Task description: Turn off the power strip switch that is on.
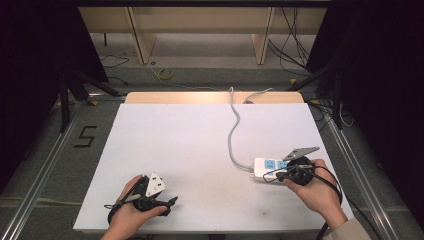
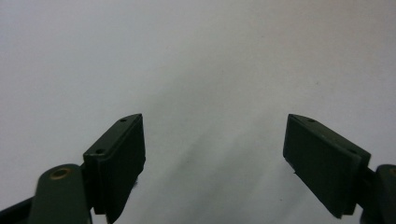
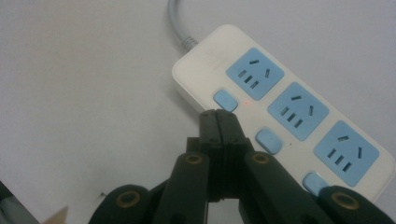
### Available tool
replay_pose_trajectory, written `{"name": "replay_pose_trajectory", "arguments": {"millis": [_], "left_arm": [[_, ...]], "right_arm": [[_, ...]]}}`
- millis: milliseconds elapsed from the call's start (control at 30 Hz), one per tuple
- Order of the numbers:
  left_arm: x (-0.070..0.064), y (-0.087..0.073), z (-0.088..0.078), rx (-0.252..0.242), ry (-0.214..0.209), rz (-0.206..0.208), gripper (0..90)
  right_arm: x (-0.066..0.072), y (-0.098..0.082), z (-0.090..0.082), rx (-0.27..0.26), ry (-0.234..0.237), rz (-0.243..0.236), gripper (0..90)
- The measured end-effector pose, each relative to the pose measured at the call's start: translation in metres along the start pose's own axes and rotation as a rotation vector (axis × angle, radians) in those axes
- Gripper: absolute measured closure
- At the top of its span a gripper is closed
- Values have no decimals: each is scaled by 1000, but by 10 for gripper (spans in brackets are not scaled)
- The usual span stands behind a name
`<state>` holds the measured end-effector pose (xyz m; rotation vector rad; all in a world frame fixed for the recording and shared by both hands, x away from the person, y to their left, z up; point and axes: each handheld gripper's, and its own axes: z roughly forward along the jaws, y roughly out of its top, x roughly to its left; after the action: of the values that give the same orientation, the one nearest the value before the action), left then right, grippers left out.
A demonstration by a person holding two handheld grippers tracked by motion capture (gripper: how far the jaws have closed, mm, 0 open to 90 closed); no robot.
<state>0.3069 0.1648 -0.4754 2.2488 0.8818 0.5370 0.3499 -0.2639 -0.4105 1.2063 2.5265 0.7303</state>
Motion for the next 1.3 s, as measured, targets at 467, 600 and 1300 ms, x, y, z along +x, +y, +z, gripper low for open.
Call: {"name": "replay_pose_trajectory", "arguments": {"millis": [467, 600, 1300], "left_arm": [[0, 0, 1, -1, 1, 2, 208], [0, 0, 0, -1, 1, 2, 208], [0, 0, 0, 2, 1, 8, 209]], "right_arm": [[-2, 3, 1, 9, 3, 2, 900], [-3, 5, 1, 9, 3, 6, 900], [-4, 11, 3, 16, 4, 5, 900]]}}
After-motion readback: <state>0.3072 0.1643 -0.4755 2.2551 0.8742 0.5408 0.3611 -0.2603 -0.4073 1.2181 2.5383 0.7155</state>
